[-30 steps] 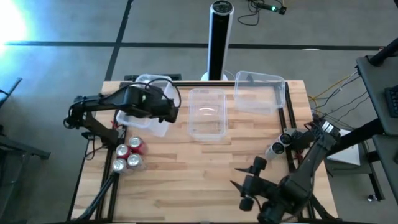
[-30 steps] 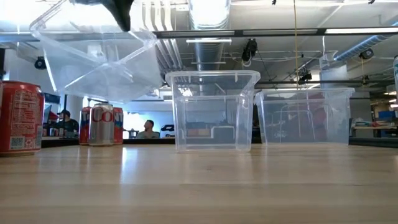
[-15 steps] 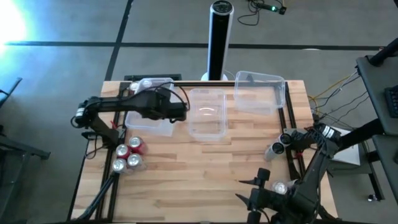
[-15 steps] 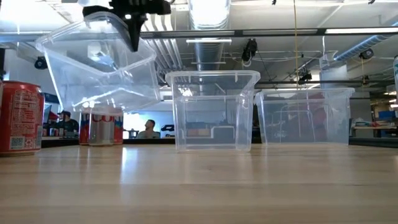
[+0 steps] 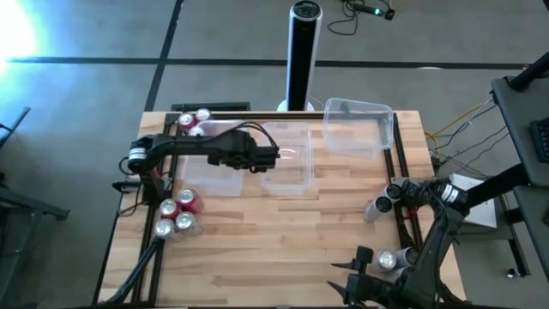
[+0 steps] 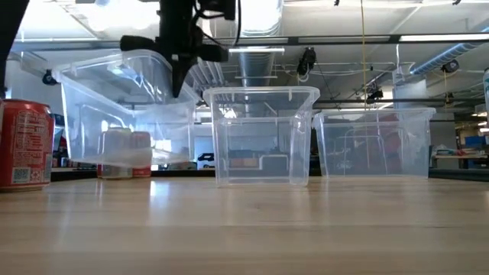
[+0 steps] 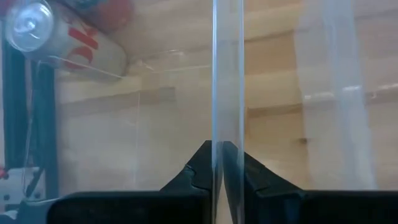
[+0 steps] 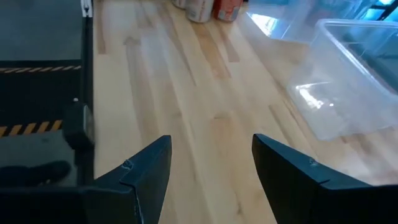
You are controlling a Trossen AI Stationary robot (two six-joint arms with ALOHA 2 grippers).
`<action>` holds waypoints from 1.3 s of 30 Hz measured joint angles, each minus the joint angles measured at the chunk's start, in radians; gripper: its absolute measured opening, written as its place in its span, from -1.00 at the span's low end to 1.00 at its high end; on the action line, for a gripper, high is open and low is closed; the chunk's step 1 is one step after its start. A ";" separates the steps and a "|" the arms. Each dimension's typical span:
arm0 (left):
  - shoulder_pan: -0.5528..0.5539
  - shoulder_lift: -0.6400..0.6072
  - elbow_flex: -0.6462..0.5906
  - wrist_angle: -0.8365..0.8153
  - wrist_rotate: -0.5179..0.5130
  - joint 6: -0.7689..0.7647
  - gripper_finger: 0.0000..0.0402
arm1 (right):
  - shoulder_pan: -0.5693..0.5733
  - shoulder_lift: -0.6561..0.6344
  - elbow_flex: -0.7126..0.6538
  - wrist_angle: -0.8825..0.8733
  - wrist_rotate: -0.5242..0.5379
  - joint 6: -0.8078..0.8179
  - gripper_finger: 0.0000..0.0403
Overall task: Sort soda cans
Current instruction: Move the bottom transparent bin to the top left of the table
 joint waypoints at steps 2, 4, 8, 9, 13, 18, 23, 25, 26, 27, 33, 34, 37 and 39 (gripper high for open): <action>0.005 0.013 0.000 0.014 0.018 0.001 -0.98 | 0.004 0.003 0.000 0.004 -0.007 0.011 0.09; 0.007 0.020 0.000 0.041 0.019 0.019 -0.98 | 0.010 0.003 0.000 0.011 -0.008 0.012 0.09; 0.021 0.034 0.000 0.072 0.038 0.032 -0.98 | 0.015 0.003 0.000 0.021 -0.008 0.012 0.09; 0.026 0.037 0.000 0.065 0.040 0.027 -0.98 | 0.016 0.003 0.000 0.022 -0.008 0.012 0.09; 0.044 0.050 0.000 0.062 0.065 0.028 -0.92 | 0.019 0.003 0.000 0.025 -0.036 0.025 0.09; 0.047 0.072 0.000 0.073 0.060 0.040 -0.76 | 0.024 0.003 0.000 0.026 -0.035 0.032 0.09; 0.051 0.089 0.000 0.098 0.062 0.071 -0.63 | 0.024 0.003 0.001 0.026 -0.039 0.030 0.09; 0.051 0.087 0.000 0.106 0.066 0.073 -0.59 | 0.024 0.003 0.001 0.025 -0.054 0.025 0.09; 0.051 0.085 0.000 0.107 0.066 0.074 -0.57 | 0.024 0.003 0.001 0.025 -0.058 0.019 0.09; 0.051 0.082 0.001 0.106 0.066 0.074 -0.54 | 0.024 0.003 0.001 0.025 -0.059 0.016 0.09; 0.049 0.068 0.066 0.098 0.060 0.130 -0.43 | 0.023 -0.001 0.001 0.025 -0.058 0.010 0.09; 0.048 0.069 0.081 0.099 0.060 0.141 -0.42 | 0.023 -0.001 0.001 0.025 -0.059 0.010 0.09; 0.048 0.069 0.137 0.084 0.059 0.185 -0.40 | 0.023 -0.002 0.001 0.025 -0.059 0.010 0.09; 0.048 0.069 0.189 0.023 0.060 0.213 -0.40 | 0.023 -0.003 0.001 0.025 -0.059 0.012 0.09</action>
